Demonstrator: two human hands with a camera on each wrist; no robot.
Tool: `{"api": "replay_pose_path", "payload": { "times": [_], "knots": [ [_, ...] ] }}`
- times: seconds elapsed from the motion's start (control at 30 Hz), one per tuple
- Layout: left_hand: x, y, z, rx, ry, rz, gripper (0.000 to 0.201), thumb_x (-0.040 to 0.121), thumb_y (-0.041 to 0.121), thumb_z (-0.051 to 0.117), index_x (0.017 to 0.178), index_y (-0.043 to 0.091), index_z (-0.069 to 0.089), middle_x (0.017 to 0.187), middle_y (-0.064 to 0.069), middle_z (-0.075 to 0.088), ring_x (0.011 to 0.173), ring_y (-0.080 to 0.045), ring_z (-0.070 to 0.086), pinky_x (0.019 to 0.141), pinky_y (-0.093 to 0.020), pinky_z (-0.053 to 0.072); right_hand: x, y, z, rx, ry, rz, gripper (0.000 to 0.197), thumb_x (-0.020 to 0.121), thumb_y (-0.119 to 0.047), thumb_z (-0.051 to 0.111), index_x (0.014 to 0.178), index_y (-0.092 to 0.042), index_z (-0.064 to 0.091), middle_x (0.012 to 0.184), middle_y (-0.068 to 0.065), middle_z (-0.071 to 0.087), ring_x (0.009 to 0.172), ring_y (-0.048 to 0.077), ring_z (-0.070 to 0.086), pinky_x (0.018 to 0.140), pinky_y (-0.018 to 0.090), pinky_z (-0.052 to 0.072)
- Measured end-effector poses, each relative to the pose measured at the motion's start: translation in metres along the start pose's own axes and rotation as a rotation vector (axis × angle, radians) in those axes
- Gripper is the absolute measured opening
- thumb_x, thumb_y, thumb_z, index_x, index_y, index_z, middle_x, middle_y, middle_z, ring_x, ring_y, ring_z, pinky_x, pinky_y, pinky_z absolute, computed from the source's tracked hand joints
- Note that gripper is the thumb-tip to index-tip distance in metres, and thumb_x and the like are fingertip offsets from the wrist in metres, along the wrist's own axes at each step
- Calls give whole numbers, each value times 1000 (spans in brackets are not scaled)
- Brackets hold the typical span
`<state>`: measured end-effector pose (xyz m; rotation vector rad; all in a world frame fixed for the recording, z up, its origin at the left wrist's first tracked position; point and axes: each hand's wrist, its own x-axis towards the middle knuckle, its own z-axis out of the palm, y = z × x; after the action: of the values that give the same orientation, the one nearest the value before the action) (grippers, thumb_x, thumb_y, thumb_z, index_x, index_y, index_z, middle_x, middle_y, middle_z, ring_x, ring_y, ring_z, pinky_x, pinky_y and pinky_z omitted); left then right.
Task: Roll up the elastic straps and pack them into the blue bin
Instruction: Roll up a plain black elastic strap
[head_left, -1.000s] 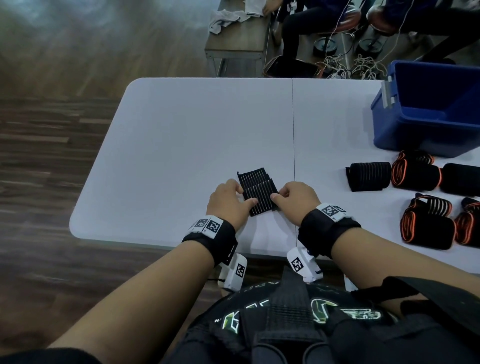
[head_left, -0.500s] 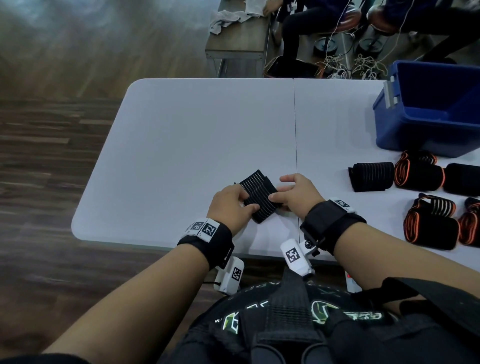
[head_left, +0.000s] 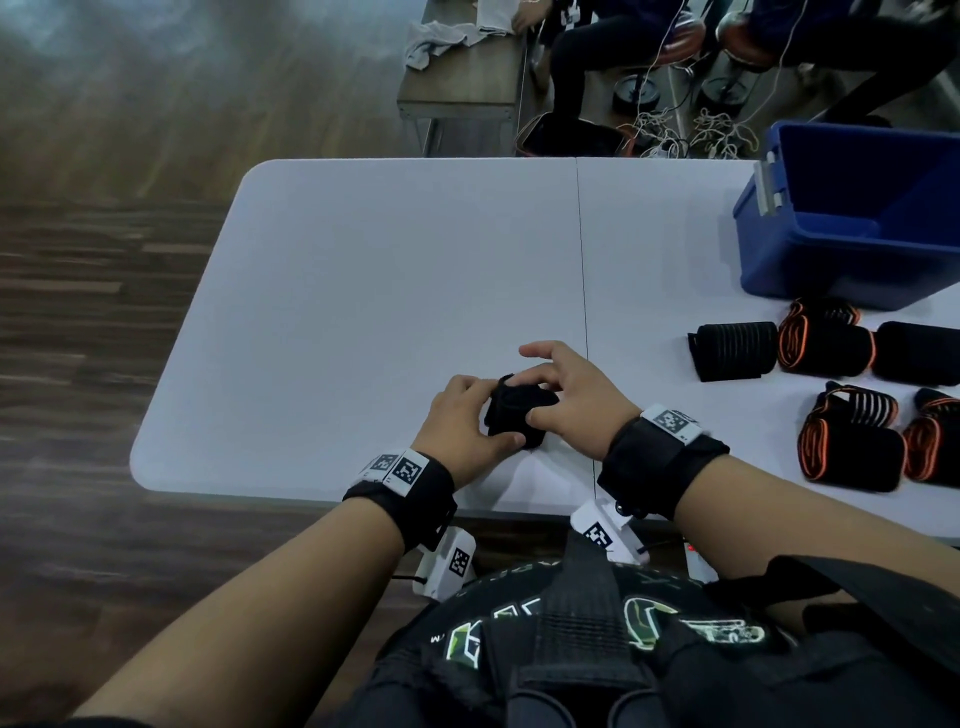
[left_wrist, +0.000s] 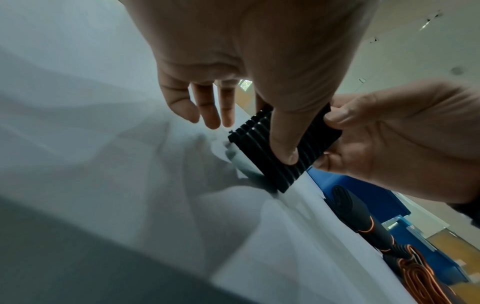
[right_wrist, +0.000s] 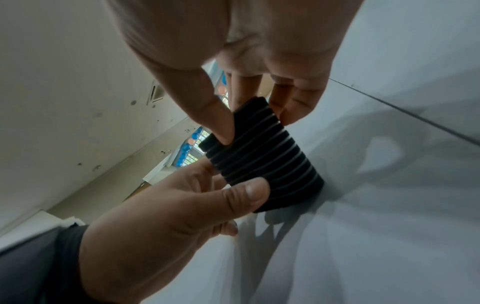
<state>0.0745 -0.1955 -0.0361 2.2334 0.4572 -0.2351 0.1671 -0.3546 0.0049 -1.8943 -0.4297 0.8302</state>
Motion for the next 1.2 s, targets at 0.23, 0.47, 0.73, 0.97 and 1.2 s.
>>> {"api": "replay_pose_path", "payload": {
  "times": [0.23,0.47,0.73,0.97,1.2],
  "knots": [
    [6,17,-5,-117,-24,22,48,78,26,82,120,30,58,102,7,67,90,-12,61,75,-23,44,-4,8,-14,-137,75,-40,61,80,-3,64,134,-27,50,125,-10,55,97,2,57,85,17,48],
    [26,32,6,-88,-9,-17,33,80,33,83,103,21,63,94,7,67,79,-3,59,67,-15,41,-13,34,-38,-40,227,138,26,83,-7,69,106,-19,61,90,-3,70,85,15,68,75,27,54],
    [50,77,44,-32,-122,22,11,92,20,68,100,16,73,87,-1,74,82,-14,70,80,-25,55,-49,77,-66,-45,388,334,26,86,-25,72,109,-20,61,102,1,69,93,21,69,89,45,57],
    [49,128,82,-286,-290,-3,6,92,8,65,93,13,69,82,-15,77,79,-31,75,76,-40,63,-94,97,-98,-52,752,441,25,85,-25,74,105,-14,64,97,-1,64,96,19,64,90,34,52],
    [47,147,107,-339,-367,-14,12,95,7,66,108,5,68,94,-22,74,73,-22,69,59,-25,56,-130,106,-110,138,803,324,27,86,-16,73,112,-14,64,112,0,68,107,14,63,101,35,50]
  ]
}}
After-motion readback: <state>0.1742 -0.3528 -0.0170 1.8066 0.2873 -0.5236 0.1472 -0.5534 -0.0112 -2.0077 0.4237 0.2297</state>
